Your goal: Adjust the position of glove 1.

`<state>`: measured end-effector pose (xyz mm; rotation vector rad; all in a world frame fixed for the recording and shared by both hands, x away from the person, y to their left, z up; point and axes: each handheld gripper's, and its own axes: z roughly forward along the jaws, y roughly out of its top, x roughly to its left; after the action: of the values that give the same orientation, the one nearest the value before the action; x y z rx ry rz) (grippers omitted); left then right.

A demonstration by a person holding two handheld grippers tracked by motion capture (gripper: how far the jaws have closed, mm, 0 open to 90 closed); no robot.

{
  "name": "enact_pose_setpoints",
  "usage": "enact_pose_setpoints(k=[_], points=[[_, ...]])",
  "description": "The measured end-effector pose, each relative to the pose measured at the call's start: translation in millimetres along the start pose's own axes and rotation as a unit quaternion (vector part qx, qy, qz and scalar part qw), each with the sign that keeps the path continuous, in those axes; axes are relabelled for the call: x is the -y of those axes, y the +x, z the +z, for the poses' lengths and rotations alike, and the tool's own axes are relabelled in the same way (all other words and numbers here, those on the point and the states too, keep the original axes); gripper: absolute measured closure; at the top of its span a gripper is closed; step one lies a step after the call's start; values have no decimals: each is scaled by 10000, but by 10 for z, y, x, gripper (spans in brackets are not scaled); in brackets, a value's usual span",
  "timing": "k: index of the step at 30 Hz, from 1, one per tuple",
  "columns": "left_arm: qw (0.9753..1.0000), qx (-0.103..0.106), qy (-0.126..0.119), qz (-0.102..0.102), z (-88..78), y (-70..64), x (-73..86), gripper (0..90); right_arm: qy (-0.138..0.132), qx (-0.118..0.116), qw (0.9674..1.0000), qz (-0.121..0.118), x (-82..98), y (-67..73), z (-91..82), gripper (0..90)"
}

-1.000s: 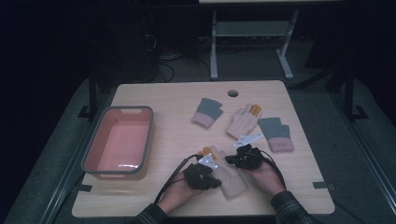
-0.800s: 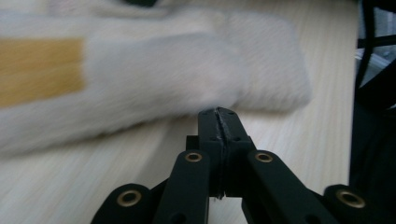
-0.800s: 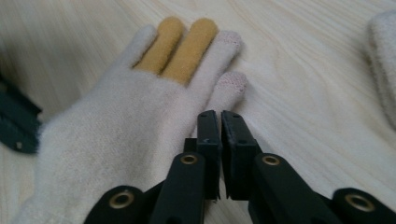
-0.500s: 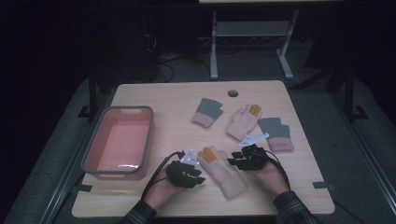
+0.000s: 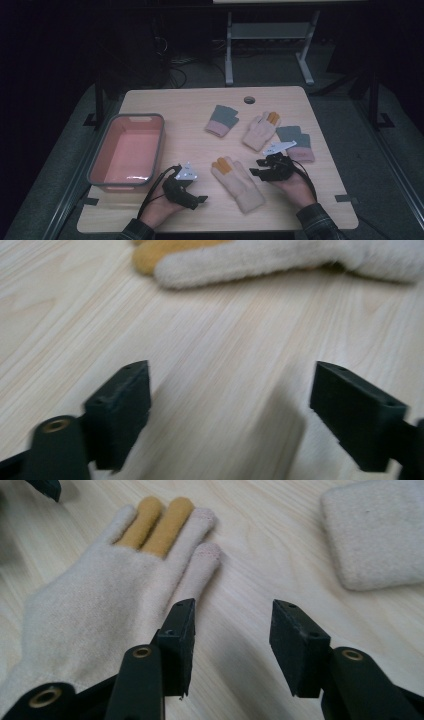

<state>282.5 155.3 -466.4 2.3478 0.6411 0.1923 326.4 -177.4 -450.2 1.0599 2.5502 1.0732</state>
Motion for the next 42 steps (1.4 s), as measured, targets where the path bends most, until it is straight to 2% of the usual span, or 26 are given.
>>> enact_pose_setpoints(k=[2, 3, 4, 6, 8, 11, 16, 25, 28, 32, 38, 42], points=[[10000, -45, 28, 62, 0, 2, 15, 133, 10, 22, 10000, 32, -4, -6, -14, 555], [9998, -121, -19, 162, 7, -4, 47, 123, 2, 16, 10000, 36, -12, -34, -35, 579], [9998, -111, -93, 162, 5, 1, 67, 123, -16, 19, 10000, 62, -17, -40, -42, 598], [9996, -105, -230, 147, 2, 13, 103, 124, -17, 54, 10000, 55, -41, -67, -74, 670], [9992, -77, -338, 176, 4, 30, 130, 124, -45, 64, 9999, 144, -77, -86, -97, 766], [9991, -68, -388, 175, 3, 36, 143, 124, -58, 111, 9998, 132, -125, -117, -119, 900], [9990, -59, -413, 157, 7, 34, 148, 124, -54, 95, 9999, 115, -193, -191, -85, 900], [9989, -40, -430, 157, 12, 36, 146, 124, -163, 209, 9992, 282, -467, -420, 87, 900], [9989, -46, -438, 154, 14, 35, 147, 124, -245, 335, 9984, 373, -600, -533, 159, 900], [9990, -50, -414, 185, 13, 40, 145, 124, -197, 436, 9981, 393, -734, -630, 264, 900], [9990, -51, -403, 190, 11, 40, 144, 124, -115, 629, 9969, 454, -830, -715, 410, 900], [9990, -43, -384, 204, 13, 42, 138, 124, -166, 803, 9954, 497, -856, -789, 494, 900]])
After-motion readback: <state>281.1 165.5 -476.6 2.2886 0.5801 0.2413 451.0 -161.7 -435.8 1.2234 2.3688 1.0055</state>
